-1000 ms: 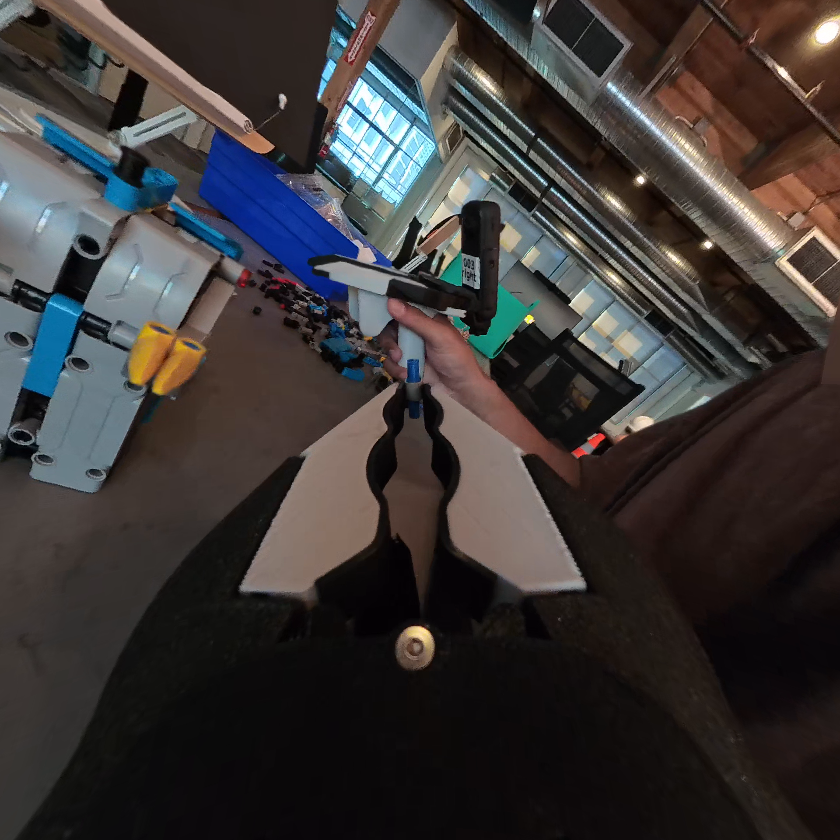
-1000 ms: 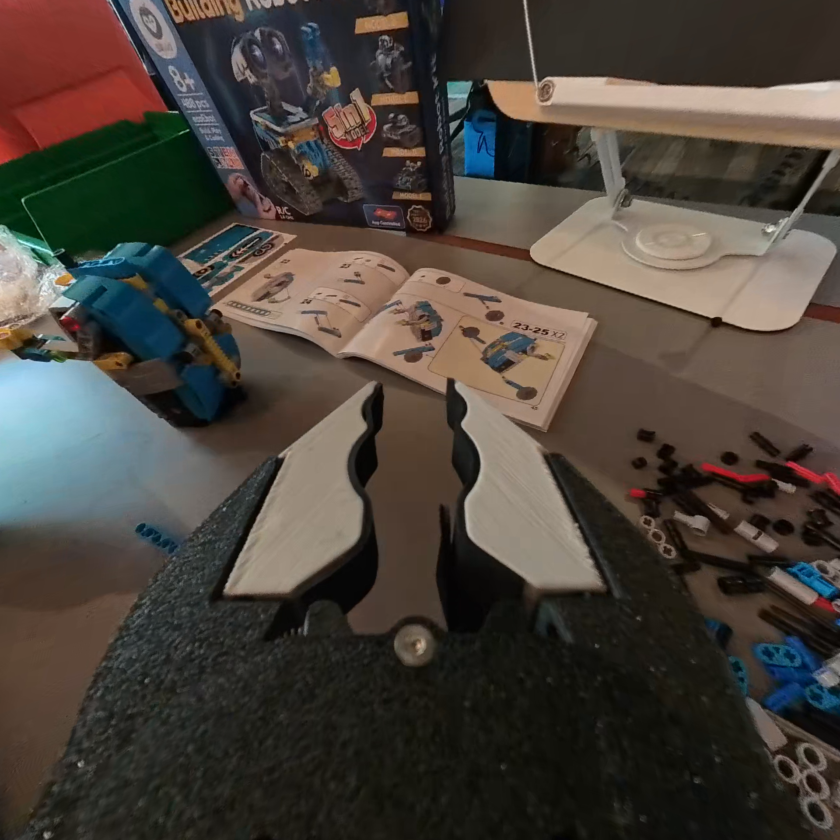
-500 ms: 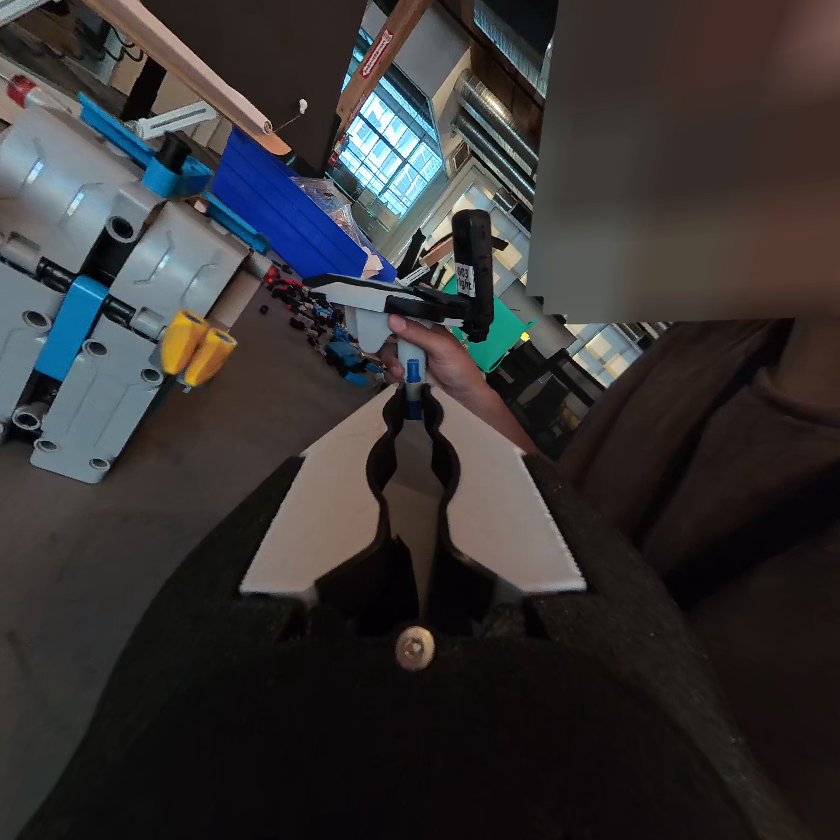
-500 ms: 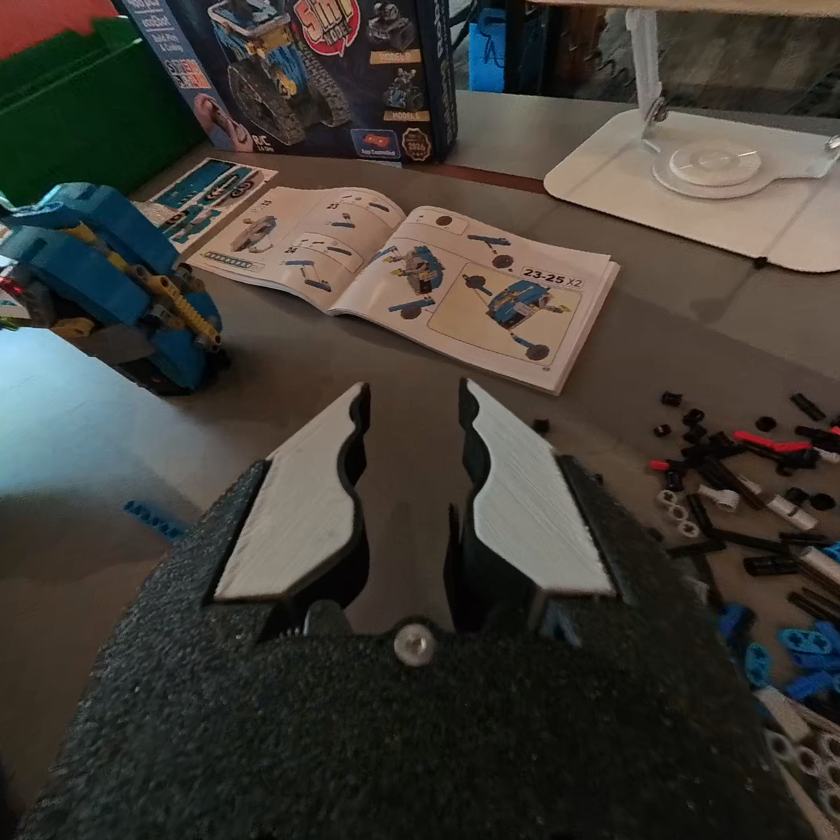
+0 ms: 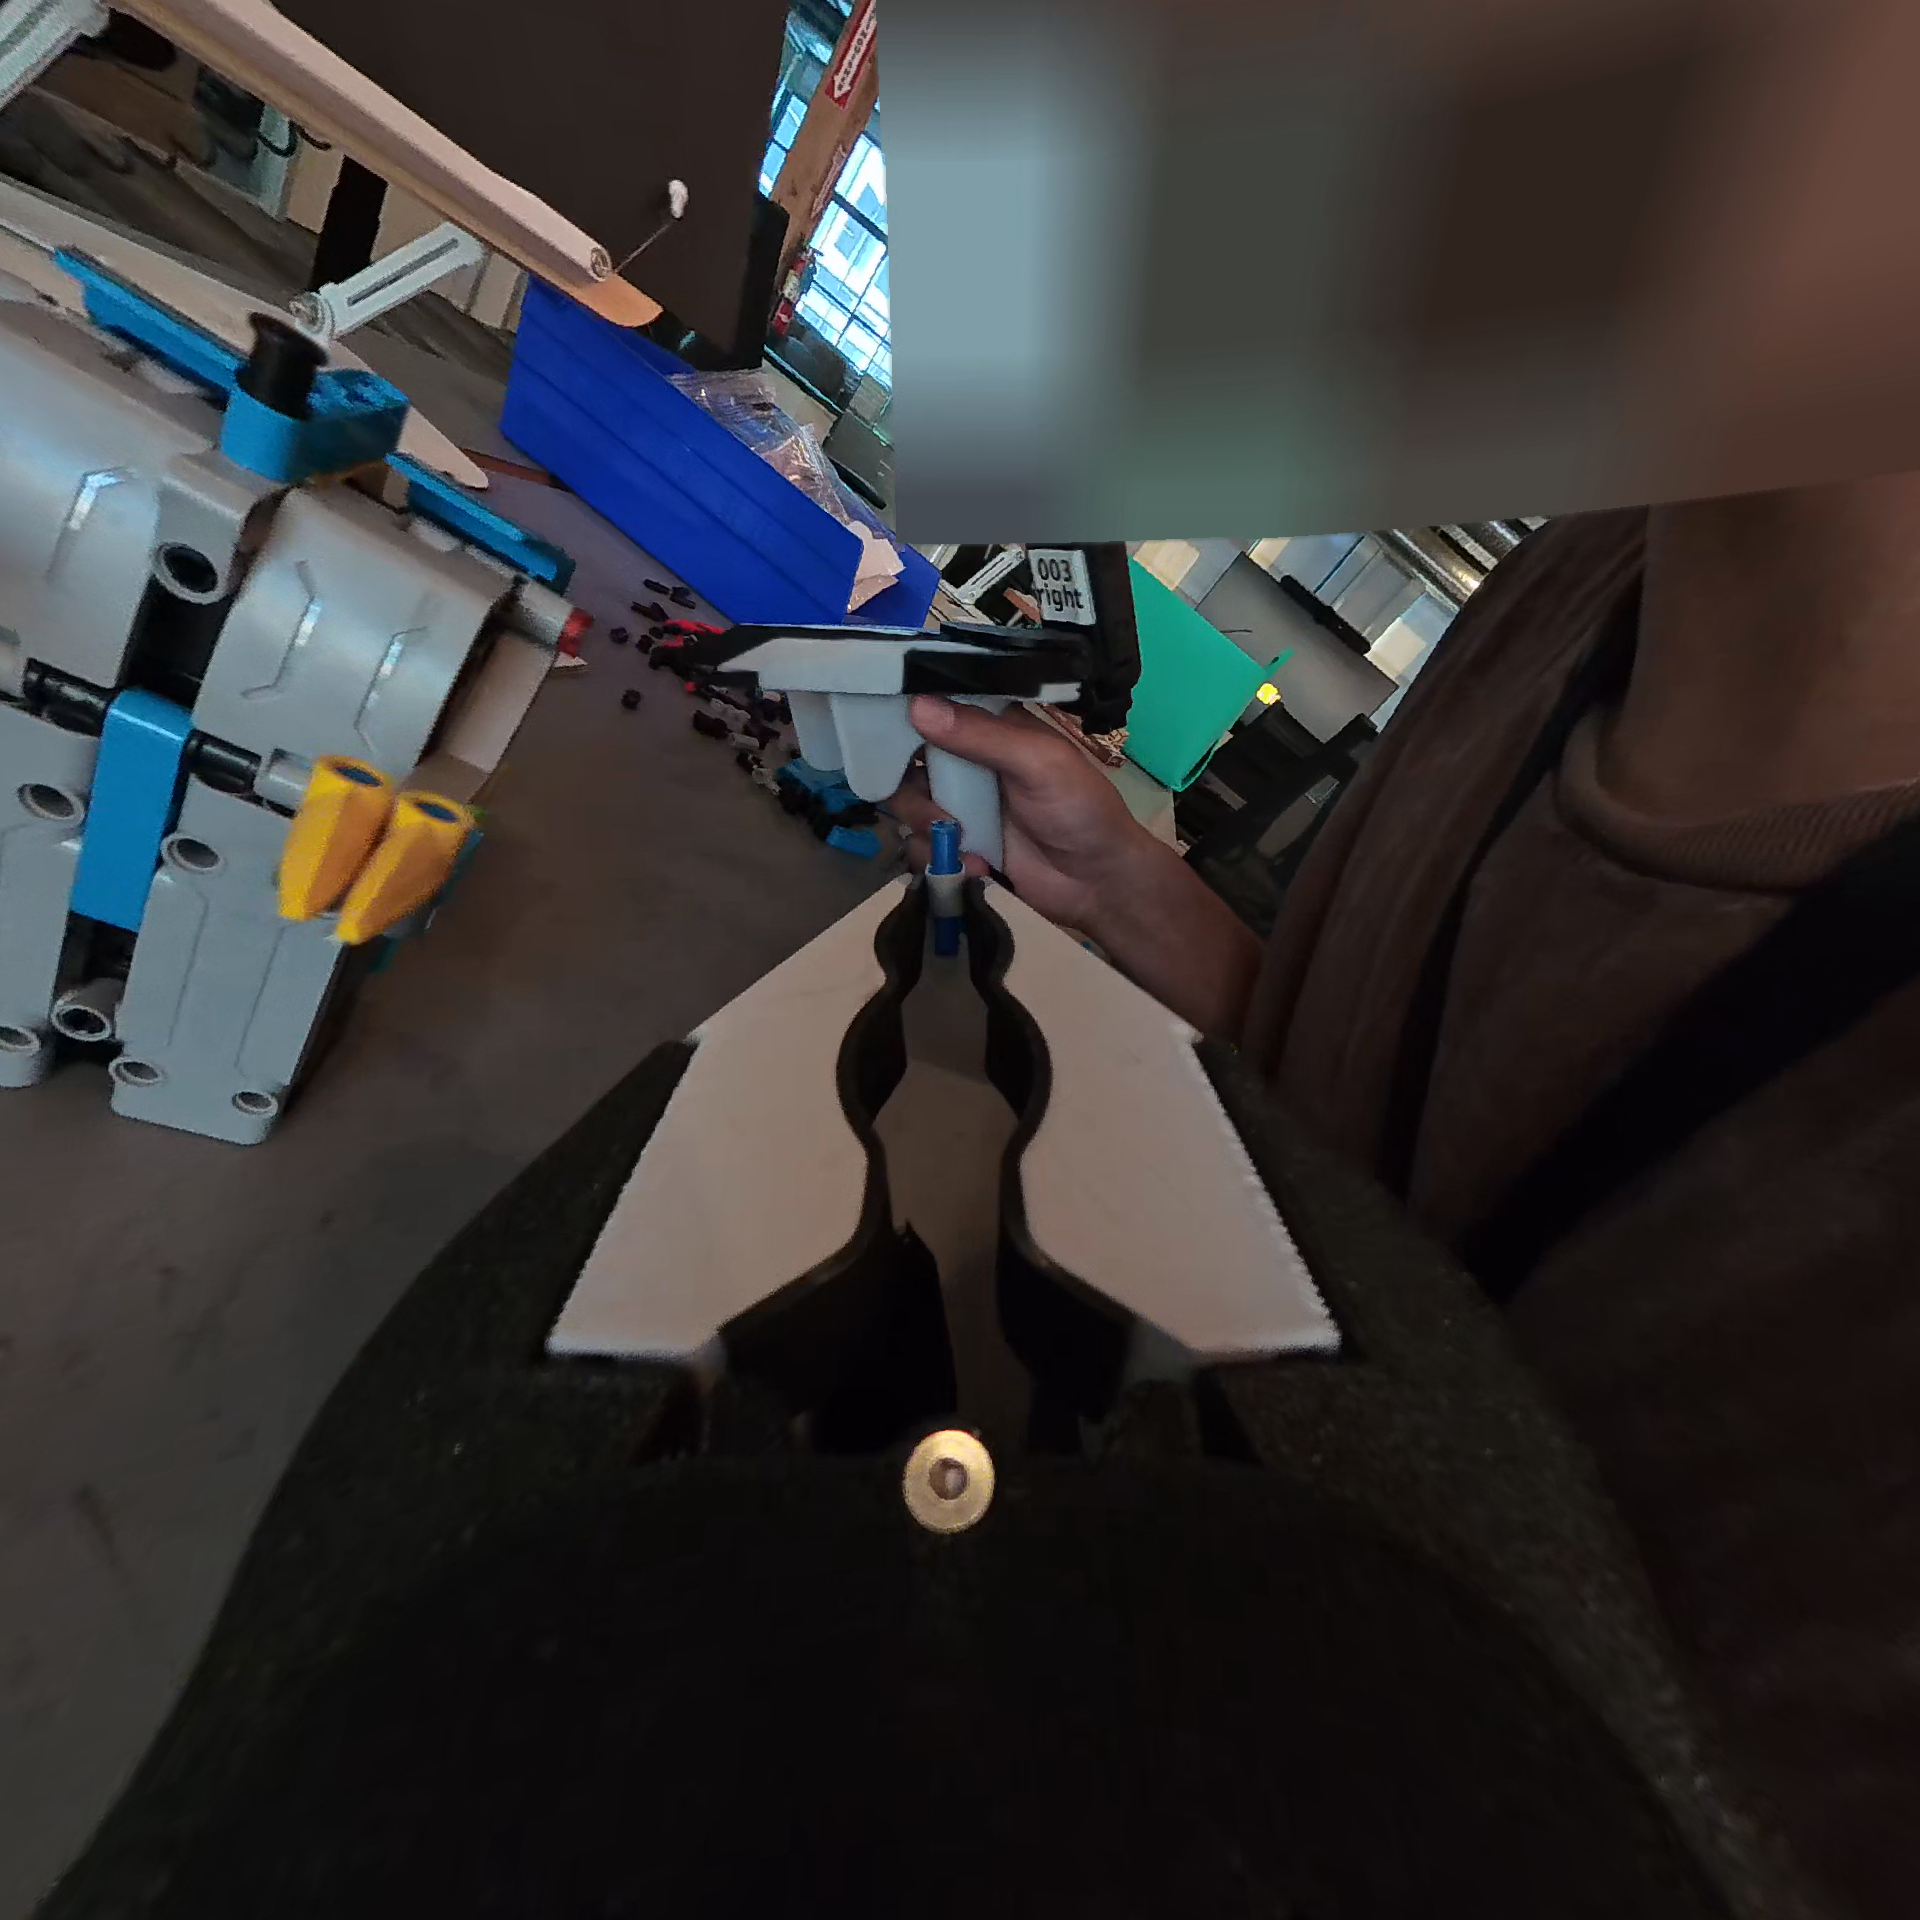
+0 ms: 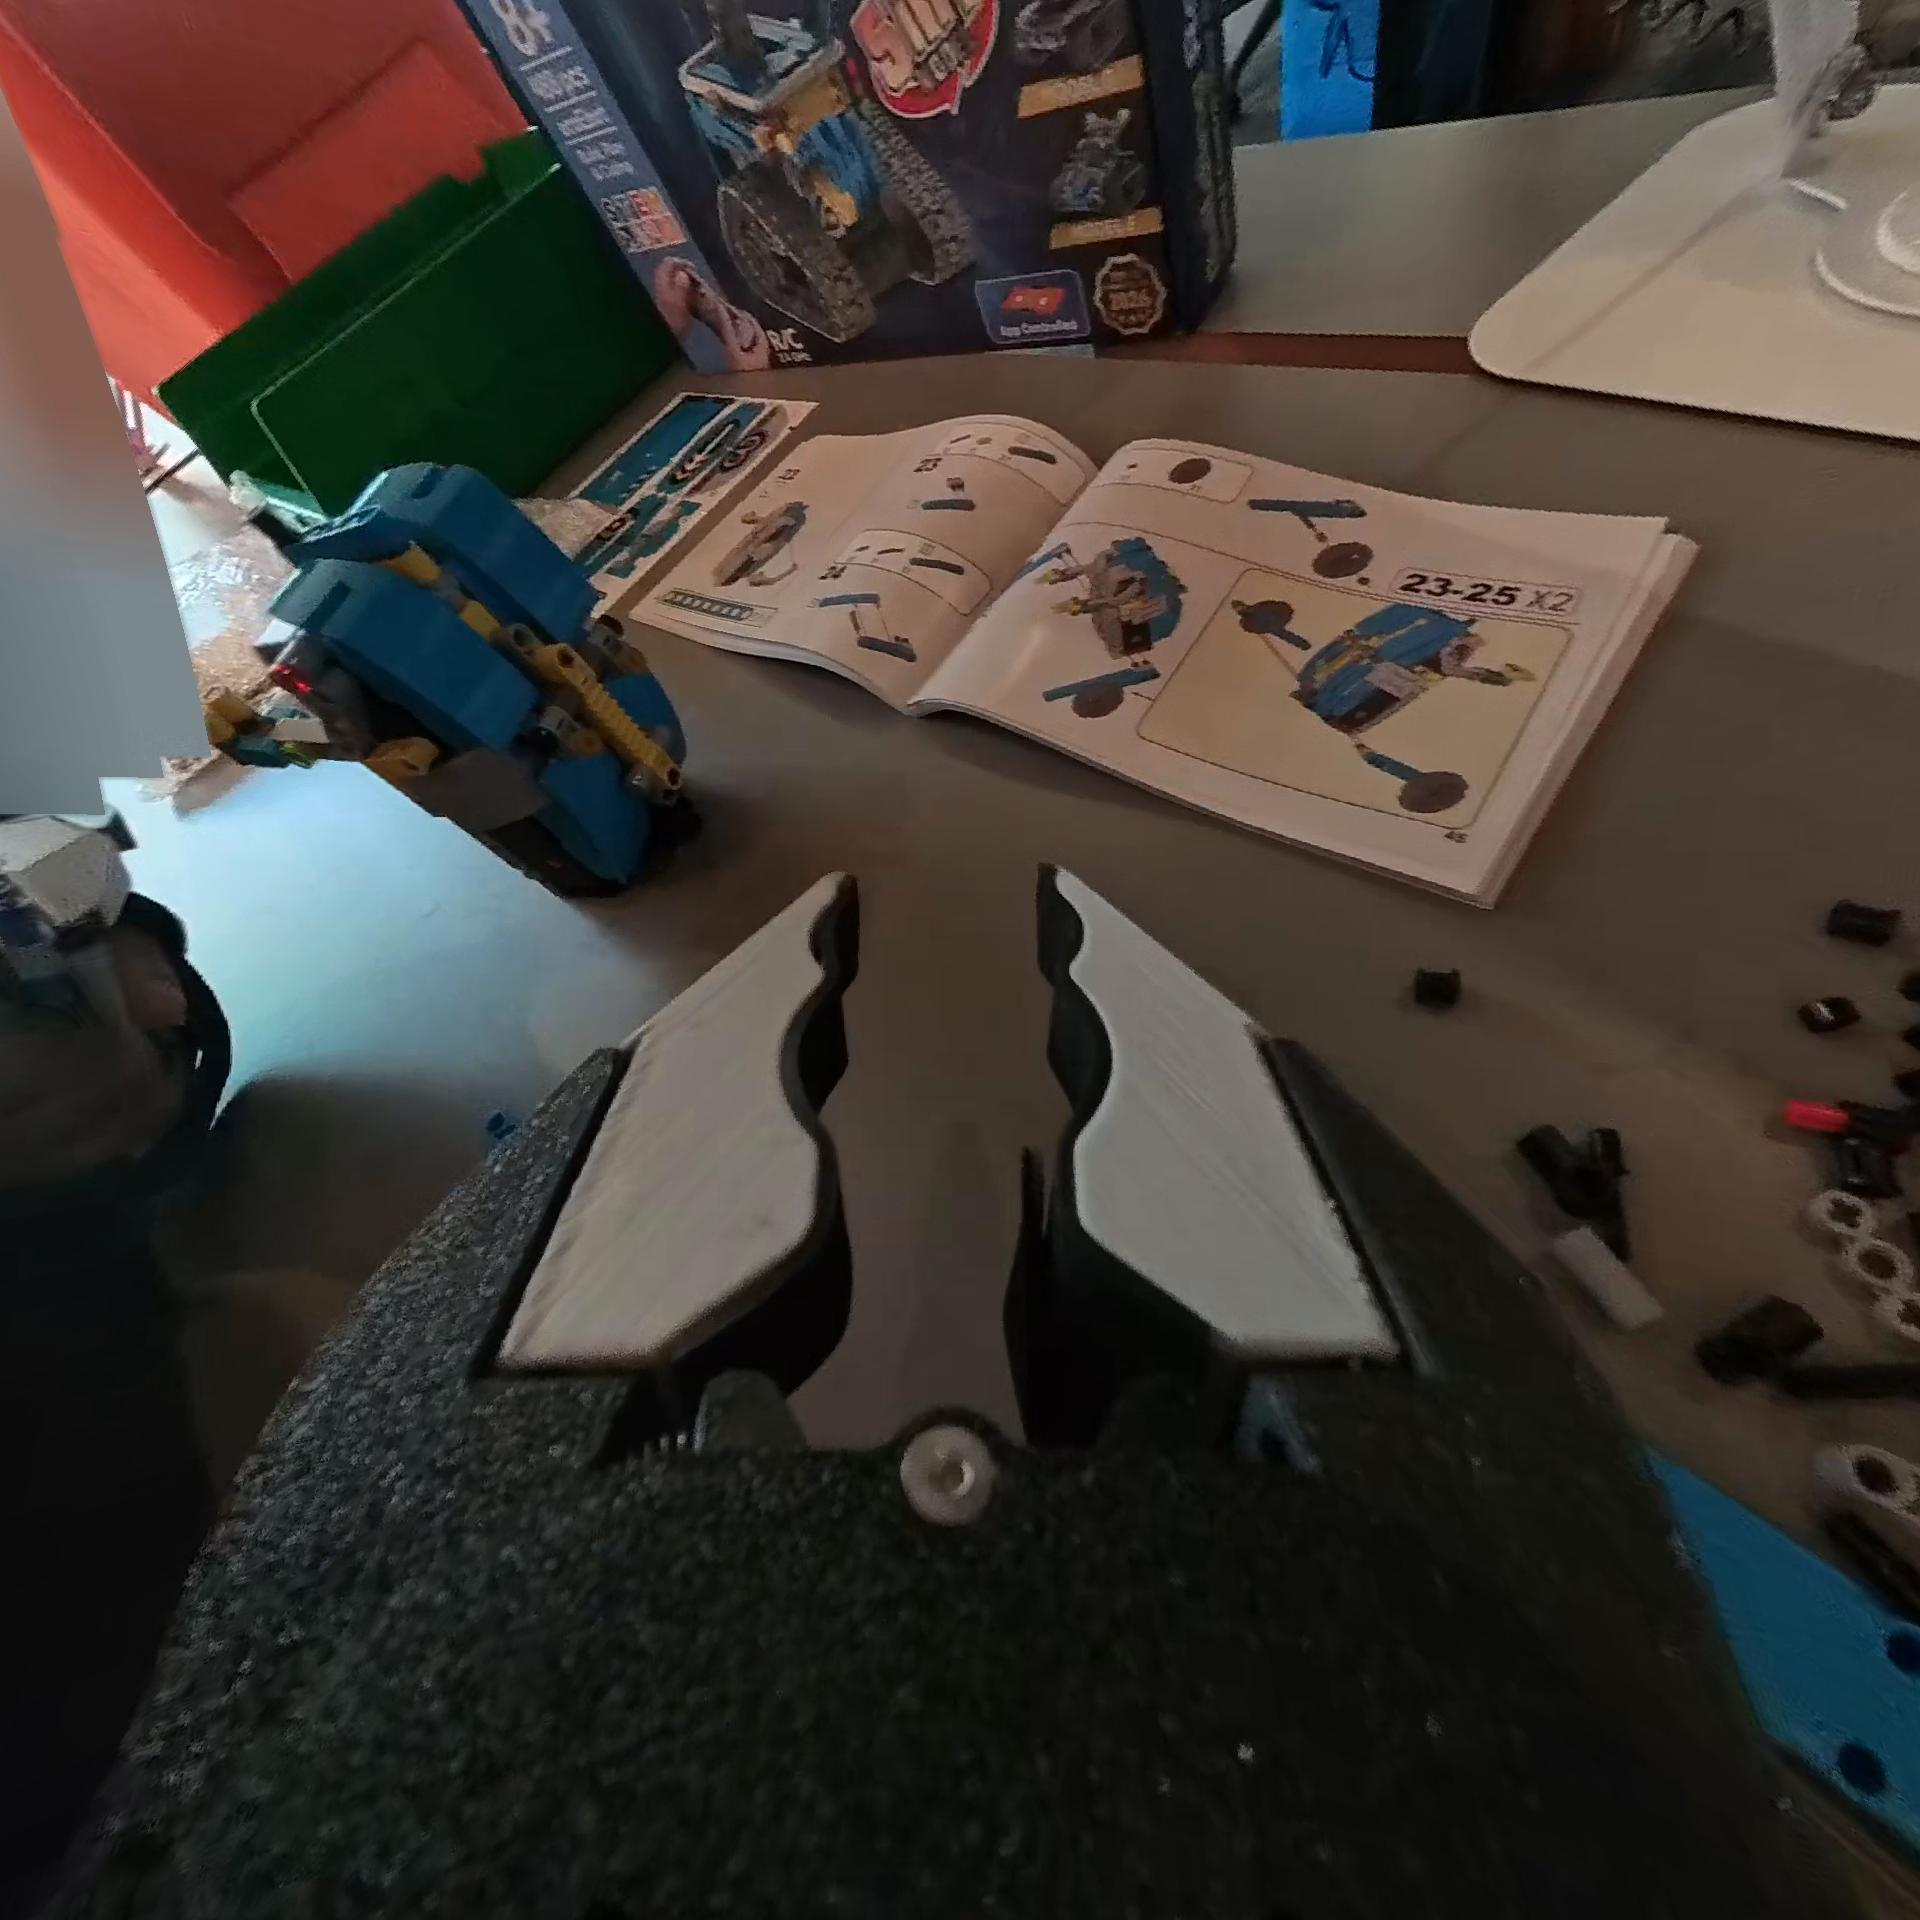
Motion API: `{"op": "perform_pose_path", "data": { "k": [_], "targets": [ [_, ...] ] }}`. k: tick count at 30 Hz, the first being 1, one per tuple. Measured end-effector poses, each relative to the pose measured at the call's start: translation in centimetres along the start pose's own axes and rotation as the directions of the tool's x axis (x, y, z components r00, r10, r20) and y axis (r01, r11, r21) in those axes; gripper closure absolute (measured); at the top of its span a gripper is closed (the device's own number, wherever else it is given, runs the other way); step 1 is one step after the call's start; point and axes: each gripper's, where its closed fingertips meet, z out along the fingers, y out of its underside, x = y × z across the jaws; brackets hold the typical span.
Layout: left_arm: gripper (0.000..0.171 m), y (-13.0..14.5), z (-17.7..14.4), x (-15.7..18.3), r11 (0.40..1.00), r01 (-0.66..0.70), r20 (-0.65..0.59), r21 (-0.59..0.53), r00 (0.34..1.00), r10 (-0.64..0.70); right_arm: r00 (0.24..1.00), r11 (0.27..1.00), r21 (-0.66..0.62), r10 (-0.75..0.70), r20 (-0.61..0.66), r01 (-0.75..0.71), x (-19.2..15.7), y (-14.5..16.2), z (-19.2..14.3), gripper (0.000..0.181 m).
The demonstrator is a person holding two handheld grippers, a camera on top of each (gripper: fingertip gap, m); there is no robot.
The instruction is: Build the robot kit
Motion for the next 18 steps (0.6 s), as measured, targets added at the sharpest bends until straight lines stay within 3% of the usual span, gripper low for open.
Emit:
{"op": "perform_pose_path", "data": {
  "k": [10,18],
  "targets": [
    [0.165,0.8,0.6,0.3,0.995,-0.085,0.034,-0.042,0.996,0.087,0.991,0.988,-0.078,-0.131,0.023,0.133,-2.1,1.4,1.2,0.149],
    [0.165,1.2,0.5,0.1,0.991,-0.121,0.069,-0.065,0.99,0.125,0.974,0.982,-0.073,-0.164,0.156,0.176,-5.0,1.7,1.4,0.155]
  ]
}}
